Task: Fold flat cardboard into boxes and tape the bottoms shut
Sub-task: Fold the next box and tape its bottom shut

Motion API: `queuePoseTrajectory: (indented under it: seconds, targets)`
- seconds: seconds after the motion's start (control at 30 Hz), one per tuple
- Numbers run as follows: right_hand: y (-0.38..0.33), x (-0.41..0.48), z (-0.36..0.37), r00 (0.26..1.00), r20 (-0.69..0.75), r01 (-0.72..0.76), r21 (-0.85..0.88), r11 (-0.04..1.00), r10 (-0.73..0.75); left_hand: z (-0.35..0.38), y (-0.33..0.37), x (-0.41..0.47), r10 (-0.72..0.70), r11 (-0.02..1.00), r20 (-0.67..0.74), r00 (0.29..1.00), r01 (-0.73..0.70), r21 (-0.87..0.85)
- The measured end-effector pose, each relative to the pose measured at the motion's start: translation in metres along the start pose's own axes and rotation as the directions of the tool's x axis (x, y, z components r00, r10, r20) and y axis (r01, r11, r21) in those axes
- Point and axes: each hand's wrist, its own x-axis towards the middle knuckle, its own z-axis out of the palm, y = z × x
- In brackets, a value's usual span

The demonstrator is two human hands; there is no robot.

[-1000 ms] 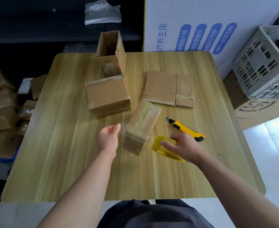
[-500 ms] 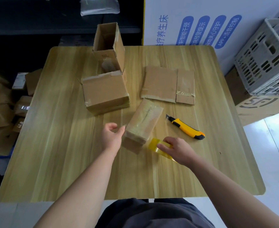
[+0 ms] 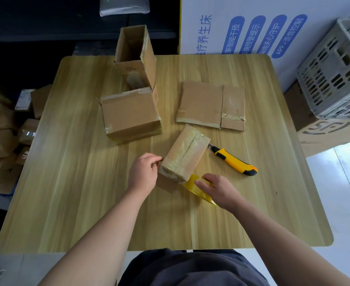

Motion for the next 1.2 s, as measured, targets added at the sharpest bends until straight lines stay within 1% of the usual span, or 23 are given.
queuePoseTrajectory:
  seconds: [0.07,0.13,0.17,0.23,0.3,0.43,0.53,0.63,0.73,0.83,0.87,0.93,1.0,1.03,1.1,1.13,1.2]
  targets:
    - [0.001,0.001,0.000,1.000,0.007,0.003,0.006,1.000,-0.003,-0.004,0.010,-0.007,-0.034,0.992,-0.041,0.999,0.028,-0.126]
    - [-0.001,0.003,0.001,1.000,0.008,0.008,0.014,1.000,-0.008,-0.004,0.021,-0.016,-0.071,0.977,-0.023,0.997,0.065,-0.202]
    - [-0.001,0.004,0.001,1.000,0.009,0.007,0.017,1.000,-0.008,-0.001,0.024,-0.018,-0.087,0.979,0.000,0.996,0.086,-0.186]
    - [-0.003,0.006,0.003,1.000,0.014,0.004,0.023,1.000,-0.004,0.005,0.024,-0.020,-0.152,0.985,0.045,0.987,0.156,-0.077]
    - [-0.005,0.008,0.007,1.000,0.022,0.003,0.027,1.000,-0.003,0.009,0.023,-0.018,-0.198,0.980,0.051,0.979,0.198,0.023]
    - [-0.004,0.009,0.008,0.999,0.036,-0.012,0.044,0.999,0.010,0.014,0.021,-0.019,-0.161,0.982,0.022,0.987,0.157,0.103]
    - [0.012,-0.004,0.002,0.999,0.047,0.001,0.075,0.997,-0.005,0.017,0.018,-0.022,-0.112,0.974,0.025,0.993,0.105,0.199]
    - [0.025,-0.014,0.000,0.999,0.039,0.016,0.119,0.993,-0.021,0.018,0.016,-0.022,-0.104,0.967,0.043,0.994,0.091,0.238]
    - [0.023,-0.012,-0.002,0.998,0.048,0.026,0.125,0.992,-0.033,0.018,0.021,-0.023,-0.118,0.961,0.049,0.992,0.102,0.256]
    - [0.019,-0.013,-0.002,0.998,0.053,0.025,0.136,0.990,-0.033,0.016,0.030,-0.026,-0.202,0.953,0.084,0.976,0.176,0.248]
    - [0.018,-0.014,-0.001,0.998,0.052,0.024,0.147,0.989,-0.032,0.014,0.033,-0.029,-0.258,0.947,0.108,0.960,0.230,0.226]
    - [0.016,-0.016,0.002,0.998,0.043,0.027,0.176,0.984,-0.035,0.011,0.038,-0.032,-0.378,0.923,0.184,0.907,0.354,0.152]
    - [0.015,-0.017,0.003,0.998,0.037,0.036,0.204,0.978,-0.045,0.009,0.042,-0.033,-0.444,0.887,0.314,0.839,0.462,0.018]
    - [0.015,-0.017,0.004,0.998,0.042,0.034,0.212,0.977,-0.044,0.010,0.044,-0.032,-0.450,0.854,0.377,0.809,0.514,-0.083]
    - [0.015,-0.016,0.003,0.998,0.057,0.013,0.239,0.971,-0.028,0.014,0.045,-0.030,-0.441,0.747,0.474,0.762,0.605,-0.278]
    - [0.016,-0.015,0.002,0.998,0.064,0.002,0.256,0.967,-0.019,0.017,0.046,-0.030,-0.435,0.695,0.500,0.749,0.632,-0.342]
    - [0.018,-0.014,0.002,0.997,0.075,-0.002,0.300,0.954,-0.022,0.027,0.049,-0.031,-0.439,0.625,0.501,0.746,0.654,-0.426]
